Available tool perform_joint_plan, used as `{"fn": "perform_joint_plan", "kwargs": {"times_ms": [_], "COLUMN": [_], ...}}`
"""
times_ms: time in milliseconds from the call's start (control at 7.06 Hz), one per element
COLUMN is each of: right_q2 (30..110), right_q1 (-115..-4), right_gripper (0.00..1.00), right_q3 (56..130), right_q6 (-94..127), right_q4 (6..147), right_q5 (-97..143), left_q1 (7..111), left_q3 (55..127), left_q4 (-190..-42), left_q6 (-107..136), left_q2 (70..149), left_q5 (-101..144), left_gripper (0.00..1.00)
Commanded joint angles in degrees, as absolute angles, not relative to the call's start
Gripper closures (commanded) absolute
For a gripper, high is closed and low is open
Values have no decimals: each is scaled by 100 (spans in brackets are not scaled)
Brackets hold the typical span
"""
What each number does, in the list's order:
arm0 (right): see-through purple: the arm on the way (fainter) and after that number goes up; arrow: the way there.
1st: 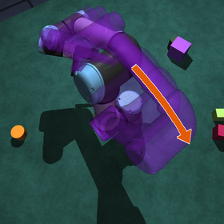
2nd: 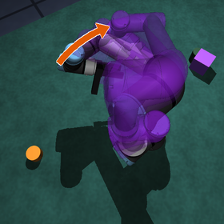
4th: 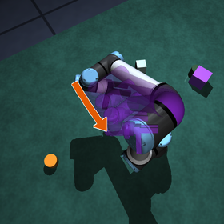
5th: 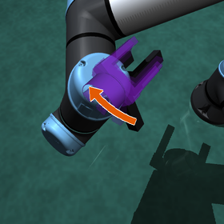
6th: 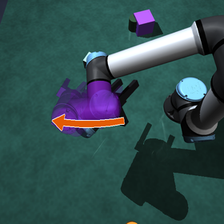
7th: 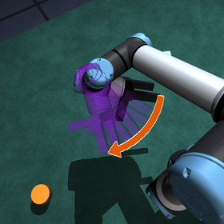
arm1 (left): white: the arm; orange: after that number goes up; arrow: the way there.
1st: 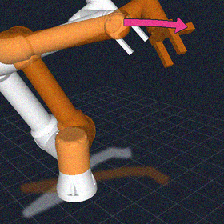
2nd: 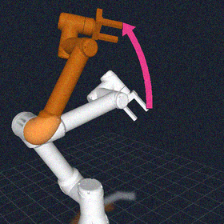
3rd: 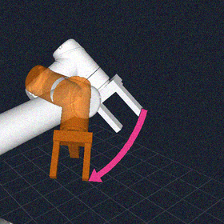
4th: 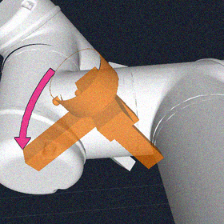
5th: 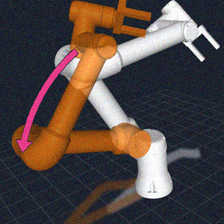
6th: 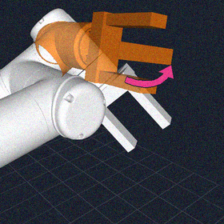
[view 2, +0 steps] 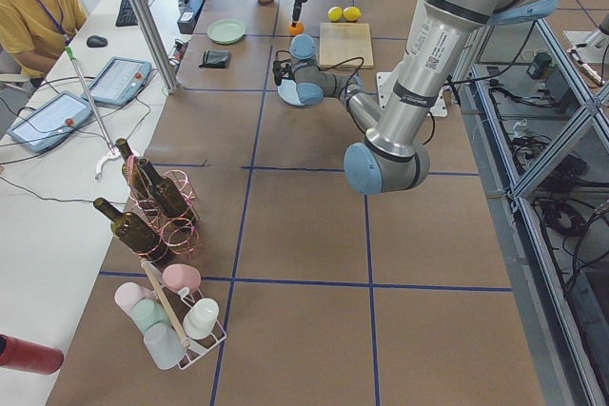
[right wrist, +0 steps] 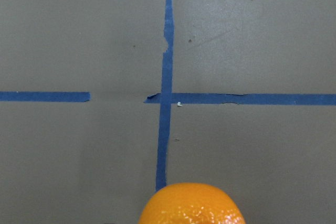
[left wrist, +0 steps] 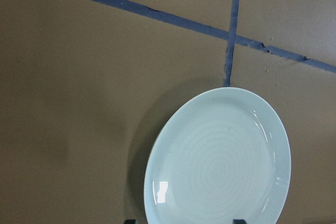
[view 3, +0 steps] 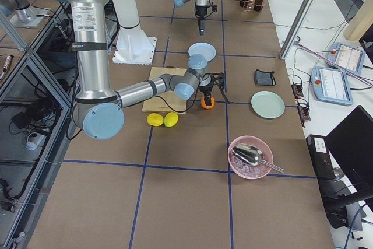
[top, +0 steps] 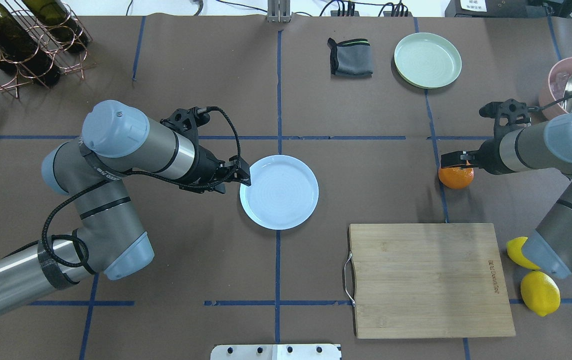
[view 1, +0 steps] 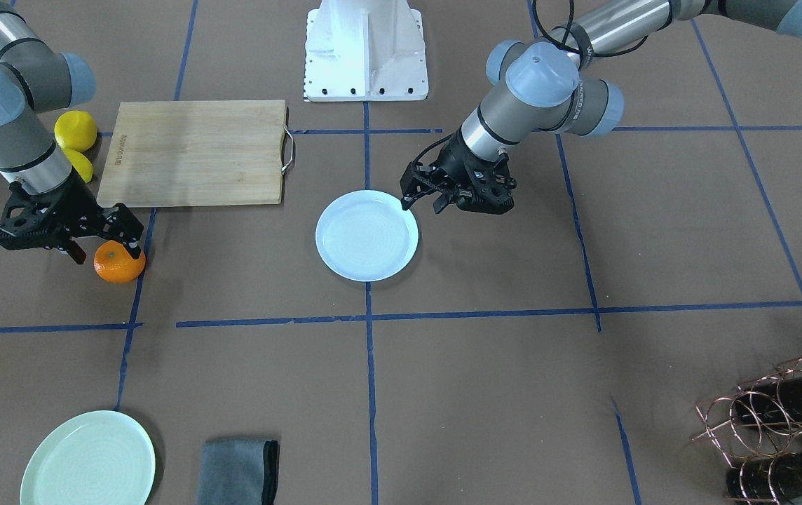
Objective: Pick orange to plate
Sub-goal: 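Grasp the orange with the right gripper while the left gripper holds the plate, then lift the orange with the right gripper and carry it over the plate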
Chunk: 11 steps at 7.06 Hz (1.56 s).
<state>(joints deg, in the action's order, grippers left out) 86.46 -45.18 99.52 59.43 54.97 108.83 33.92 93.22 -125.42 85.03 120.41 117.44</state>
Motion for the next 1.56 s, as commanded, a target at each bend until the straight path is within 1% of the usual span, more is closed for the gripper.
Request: {"fn": "perform_joint_plan", "kwargs": {"times_ms": [0,566,708,991,1133,1274,1416], "right_q2": [8622,8587,8570,8561,8534,8360,7897], "right_q1": [-4387,-4192,-4184,-4192,-4236,-4228,-4193], "right_gripper": [0,0,13,94,100,100,100], "right_q3": [9905,9695,9668,9668,9807,10044,10107], "right_q6": [5924,5906,5906,5889,5880,5976,6333], "right_q4": [5528,5528,5528,5528,5528,5546,5842], "right_q5": [10767,10705,10705,10705,10749,10766,10767], "left_q1": [3393,3393,3393,3393,3393,3436,3550], "left_q3": [9325,9413,9413,9404,9483,9631,9998], "left_q4": [-12542,-12542,-12542,-12542,-12542,-12533,-12525], "left_q6": [8543,8613,8622,8622,8622,8622,8622], "left_q2": [12041,12006,12006,12006,12006,12006,11901], "left_q5": [11699,11690,11663,11663,11663,11663,11689], "left_gripper": [31,31,31,31,31,30,30]}}
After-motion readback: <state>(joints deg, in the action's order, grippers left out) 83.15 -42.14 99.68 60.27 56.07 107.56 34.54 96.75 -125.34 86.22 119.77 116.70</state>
